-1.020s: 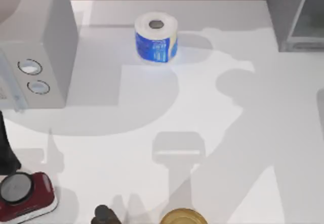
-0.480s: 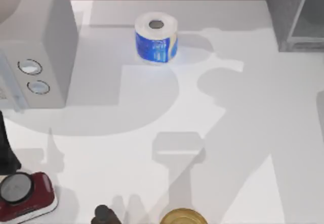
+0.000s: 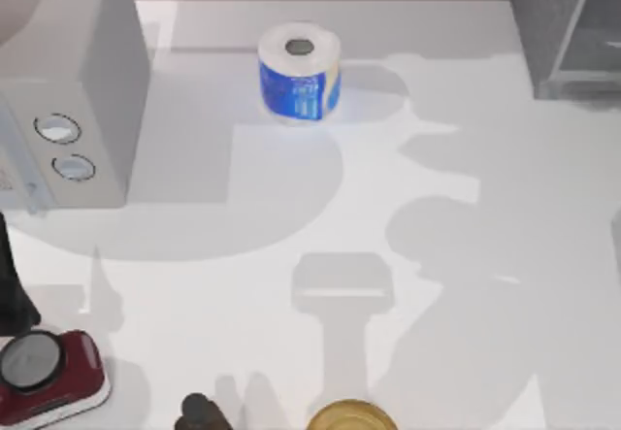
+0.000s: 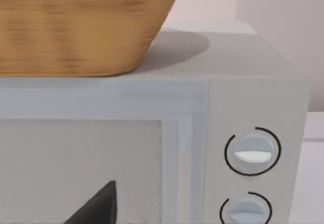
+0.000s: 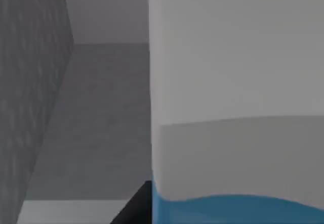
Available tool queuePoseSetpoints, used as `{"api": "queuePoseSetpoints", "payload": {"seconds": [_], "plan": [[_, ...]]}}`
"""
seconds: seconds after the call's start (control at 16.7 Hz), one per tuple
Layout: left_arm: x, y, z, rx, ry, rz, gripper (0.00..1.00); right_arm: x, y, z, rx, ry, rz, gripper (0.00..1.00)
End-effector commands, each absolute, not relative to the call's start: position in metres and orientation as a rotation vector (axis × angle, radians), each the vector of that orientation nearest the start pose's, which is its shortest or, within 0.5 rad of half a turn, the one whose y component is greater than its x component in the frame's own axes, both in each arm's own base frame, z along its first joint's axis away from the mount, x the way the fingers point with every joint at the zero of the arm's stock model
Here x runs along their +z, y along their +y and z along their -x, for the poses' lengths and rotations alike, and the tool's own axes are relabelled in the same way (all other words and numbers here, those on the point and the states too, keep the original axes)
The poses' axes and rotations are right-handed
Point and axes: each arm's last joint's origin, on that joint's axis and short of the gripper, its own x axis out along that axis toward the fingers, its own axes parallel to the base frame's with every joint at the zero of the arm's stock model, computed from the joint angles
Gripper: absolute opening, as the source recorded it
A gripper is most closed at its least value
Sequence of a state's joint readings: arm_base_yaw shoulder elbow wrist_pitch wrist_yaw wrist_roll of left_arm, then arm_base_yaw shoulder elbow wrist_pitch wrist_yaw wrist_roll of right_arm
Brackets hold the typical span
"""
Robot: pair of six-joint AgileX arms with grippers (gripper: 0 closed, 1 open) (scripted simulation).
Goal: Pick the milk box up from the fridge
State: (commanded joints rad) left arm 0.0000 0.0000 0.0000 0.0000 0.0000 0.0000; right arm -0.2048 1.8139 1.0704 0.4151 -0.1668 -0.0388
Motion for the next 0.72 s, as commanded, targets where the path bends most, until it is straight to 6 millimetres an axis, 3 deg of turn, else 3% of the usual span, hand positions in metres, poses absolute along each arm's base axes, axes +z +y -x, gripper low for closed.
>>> {"api": "queuePoseSetpoints", "payload": {"seconds": [0.24, 0.54, 0.72], "plan": [[0.16, -0.001, -0.106, 0.0, 0.0, 0.0, 1.0, 0.204, -0.074, -0.368, -0.015, 0.306, -0.006, 0.0], [0.16, -0.001, -0.106, 0.0, 0.0, 0.0, 1.0, 0.202, -0.072, -0.369, -0.009, 0.312, -0.008, 0.0], [0.16, -0.001, -0.106, 0.0, 0.0, 0.0, 1.0, 0.209, -0.067, -0.358, -0.014, 0.315, -0.009, 0.0]]}}
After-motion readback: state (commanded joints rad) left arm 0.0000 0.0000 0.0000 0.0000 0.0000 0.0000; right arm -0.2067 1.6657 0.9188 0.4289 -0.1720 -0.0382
